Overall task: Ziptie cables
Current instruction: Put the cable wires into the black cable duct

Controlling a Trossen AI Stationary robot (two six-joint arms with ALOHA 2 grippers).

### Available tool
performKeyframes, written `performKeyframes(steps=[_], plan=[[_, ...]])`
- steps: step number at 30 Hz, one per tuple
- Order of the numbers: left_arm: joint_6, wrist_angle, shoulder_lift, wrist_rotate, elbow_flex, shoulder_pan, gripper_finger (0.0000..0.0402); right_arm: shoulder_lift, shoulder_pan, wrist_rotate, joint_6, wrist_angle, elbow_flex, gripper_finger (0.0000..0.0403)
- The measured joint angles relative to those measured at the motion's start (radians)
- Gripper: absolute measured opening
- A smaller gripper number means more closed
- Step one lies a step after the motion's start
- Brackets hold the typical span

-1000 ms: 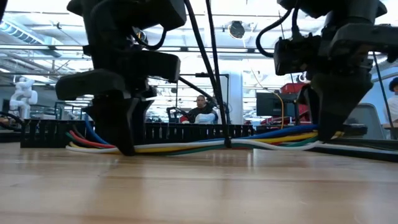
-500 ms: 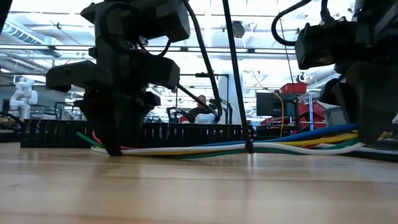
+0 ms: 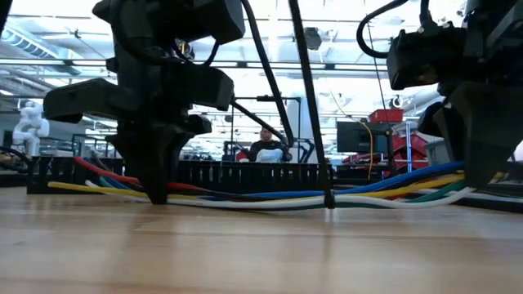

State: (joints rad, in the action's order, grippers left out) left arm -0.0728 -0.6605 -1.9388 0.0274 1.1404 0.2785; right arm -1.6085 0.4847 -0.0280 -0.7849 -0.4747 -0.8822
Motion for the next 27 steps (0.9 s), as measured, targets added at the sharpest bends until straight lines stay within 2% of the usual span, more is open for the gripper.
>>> performKeyframes(steps=[8, 16, 23, 27], plan=[[-0.067, -0.043, 0.006, -0.047, 0.011, -0.002, 0.0005, 0.0, 0.0, -0.024, 0.023, 0.005, 0.0, 0.0], [-0.145, -0.242, 0.114, -0.082, 0.059, -0.006, 0.0004, 0.066, -0.003, -0.126, 0.067, 0.034, -0.003, 0.0], [-0.226, -0.394, 0.227, -0.037, 0.066, 0.001, 0.0004, 0.152, -0.087, -0.198, 0.145, 0.033, -0.002, 0.0], [-0.264, -0.481, 0.29, 0.035, 0.068, 0.004, 0.0004, 0.165, -0.184, -0.182, 0.255, 0.062, -0.002, 0.0]])
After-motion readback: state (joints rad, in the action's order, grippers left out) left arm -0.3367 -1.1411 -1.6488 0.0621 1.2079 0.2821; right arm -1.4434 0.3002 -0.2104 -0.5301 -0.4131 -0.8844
